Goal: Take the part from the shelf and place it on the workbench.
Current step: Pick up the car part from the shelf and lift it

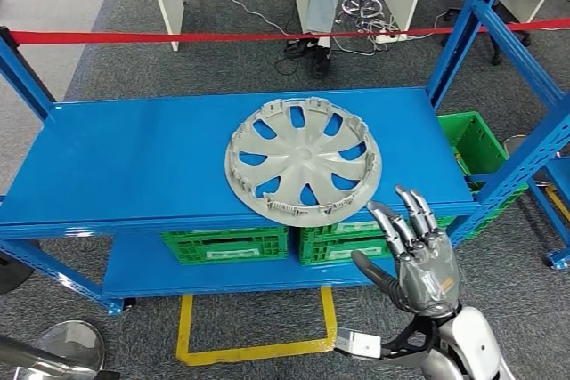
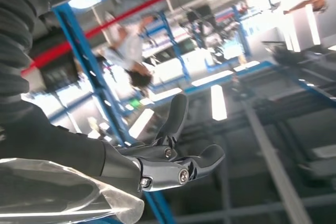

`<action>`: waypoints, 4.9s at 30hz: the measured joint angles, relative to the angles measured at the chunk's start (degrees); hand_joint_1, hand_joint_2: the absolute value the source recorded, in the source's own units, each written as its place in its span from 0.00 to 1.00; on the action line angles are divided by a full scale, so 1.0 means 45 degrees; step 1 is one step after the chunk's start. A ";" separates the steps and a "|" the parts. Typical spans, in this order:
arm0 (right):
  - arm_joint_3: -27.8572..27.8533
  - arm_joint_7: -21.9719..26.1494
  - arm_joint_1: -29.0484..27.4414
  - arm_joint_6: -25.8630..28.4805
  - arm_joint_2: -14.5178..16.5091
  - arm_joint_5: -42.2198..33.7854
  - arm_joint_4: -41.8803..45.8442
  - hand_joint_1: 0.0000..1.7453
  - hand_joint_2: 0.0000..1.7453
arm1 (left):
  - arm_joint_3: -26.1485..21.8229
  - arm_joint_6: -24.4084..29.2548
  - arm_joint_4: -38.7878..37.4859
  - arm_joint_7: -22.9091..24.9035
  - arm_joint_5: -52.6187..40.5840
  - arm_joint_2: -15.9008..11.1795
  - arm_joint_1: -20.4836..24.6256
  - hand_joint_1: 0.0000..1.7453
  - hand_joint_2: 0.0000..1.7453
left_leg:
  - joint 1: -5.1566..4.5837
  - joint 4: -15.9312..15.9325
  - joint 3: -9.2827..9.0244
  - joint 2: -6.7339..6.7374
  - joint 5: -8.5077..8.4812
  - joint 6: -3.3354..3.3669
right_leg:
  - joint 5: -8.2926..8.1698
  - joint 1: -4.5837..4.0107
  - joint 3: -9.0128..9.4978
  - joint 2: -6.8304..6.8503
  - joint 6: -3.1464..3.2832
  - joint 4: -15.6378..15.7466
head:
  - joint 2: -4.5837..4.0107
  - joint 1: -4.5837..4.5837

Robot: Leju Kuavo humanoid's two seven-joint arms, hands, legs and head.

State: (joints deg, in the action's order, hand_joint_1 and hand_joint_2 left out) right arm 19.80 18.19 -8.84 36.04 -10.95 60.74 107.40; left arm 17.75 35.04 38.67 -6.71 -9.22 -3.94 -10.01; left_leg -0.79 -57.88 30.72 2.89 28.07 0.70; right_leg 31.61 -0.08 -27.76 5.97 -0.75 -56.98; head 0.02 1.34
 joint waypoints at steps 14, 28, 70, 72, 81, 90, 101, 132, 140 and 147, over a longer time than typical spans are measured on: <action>0.1048 0.0513 0.1208 0.0647 -0.0001 0.4057 -0.1962 0.00 1.00 | -0.0938 -0.0762 -0.4330 -0.1736 0.1519 0.0946 0.1217 0.00 0.00 | 0.0000 0.0000 0.0001 0.0002 -0.0009 0.0004 | -0.0009 -0.0001 0.0067 -0.0004 -0.0009 -0.0001 | 0.0000 0.0001; 0.2720 -0.1616 0.2493 0.0759 -0.0416 0.4669 -0.3973 0.00 1.00 | -0.1024 -0.0958 -0.5605 -0.1698 0.1131 0.1278 0.1520 0.00 0.00 | 0.0000 -0.0004 0.0003 0.0006 -0.0013 0.0008 | -0.0018 0.0000 0.0060 -0.0008 -0.0024 -0.0001 | 0.0000 0.0000; 0.7475 -0.4916 0.7236 -0.1569 -0.0619 0.3169 -0.5342 0.00 1.00 | 0.6787 -0.0061 0.3254 0.4741 0.1516 -0.2512 -0.0238 0.00 0.00 | 0.0001 -0.0007 0.0010 0.0017 -0.0024 0.0017 | -0.0025 -0.0004 0.0065 -0.0016 -0.0028 -0.0011 | 0.0000 0.0001; 0.7537 -0.5012 0.7406 -0.1676 -0.0481 0.3143 -0.5417 0.00 1.00 | 0.7211 0.0023 0.3352 0.4522 0.1768 -0.2606 -0.0108 0.00 0.00 | 0.0001 -0.0007 0.0011 0.0018 -0.0024 0.0017 | -0.0026 -0.0004 0.0067 -0.0021 -0.0027 -0.0011 | 0.0000 0.0001; 0.7794 -0.5234 0.7767 -0.2167 -0.0096 0.3010 -0.6012 0.00 1.00 | 0.8719 0.0937 0.3921 0.4258 0.3460 -0.3079 0.0116 0.00 0.00 | -0.0004 -0.0009 0.0020 0.0018 -0.0023 0.0018 | -0.0028 0.0001 0.0058 -0.0023 -0.0031 -0.0010 | 0.0000 0.0003; 0.7736 -0.5676 0.7369 -0.2350 0.0006 0.2492 -0.7085 0.00 1.00 | 0.8452 0.1096 0.5255 0.5535 0.2628 -0.3575 -0.1177 0.00 0.00 | -0.0003 -0.0009 0.0037 0.0020 -0.0022 0.0018 | -0.0026 -0.0001 0.0033 -0.0028 -0.0031 -0.0010 | 0.0000 0.0005; 0.7425 -0.5734 0.6820 -0.2580 0.0010 0.2540 -0.8494 0.00 1.00 | 0.6830 0.1105 0.7487 0.7319 0.1537 -0.3849 -0.3115 0.00 0.00 | -0.0003 -0.0009 0.0048 0.0019 -0.0022 0.0018 | -0.0026 0.0000 0.0021 -0.0026 -0.0031 -0.0009 | 0.0000 0.0004; 0.6659 -0.6480 0.7585 -0.3063 0.0732 0.2830 -0.8782 0.00 1.00 | 0.7177 0.1112 0.8897 0.8196 0.1869 -0.4604 -0.3323 0.00 0.00 | -0.0004 -0.0010 0.0051 0.0020 -0.0033 0.0014 | -0.0035 -0.0001 0.0024 -0.0021 -0.0027 -0.0011 | 0.0000 0.0004; 0.5838 -0.5803 0.7447 -0.1035 0.0752 0.2857 -0.6732 0.00 1.00 | 0.7526 0.1112 0.9103 0.8429 0.1739 -0.4828 -0.3253 0.00 0.00 | -0.0004 -0.0010 0.0051 0.0020 -0.0031 0.0014 | -0.0035 -0.0001 0.0016 -0.0024 -0.0028 -0.0010 | 0.0000 0.0002; 0.5532 -0.5701 0.7243 -0.1022 0.0753 0.2770 -0.5664 0.00 1.00 | 0.7670 0.1112 0.9129 0.8423 0.1786 -0.4858 -0.3190 0.00 0.00 | -0.0003 -0.0009 0.0051 0.0020 -0.0032 0.0014 | -0.0035 -0.0001 0.0017 -0.0025 -0.0027 -0.0010 | 0.0000 0.0003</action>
State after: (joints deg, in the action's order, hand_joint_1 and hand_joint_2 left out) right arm 44.69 -7.46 23.75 31.44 -7.56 73.20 81.91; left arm 52.27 40.04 79.75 31.19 -1.18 -25.80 -24.36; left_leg -0.81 -57.92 30.94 2.98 27.93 0.77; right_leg 31.45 -0.08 -27.68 5.86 -0.87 -57.03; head 0.02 1.36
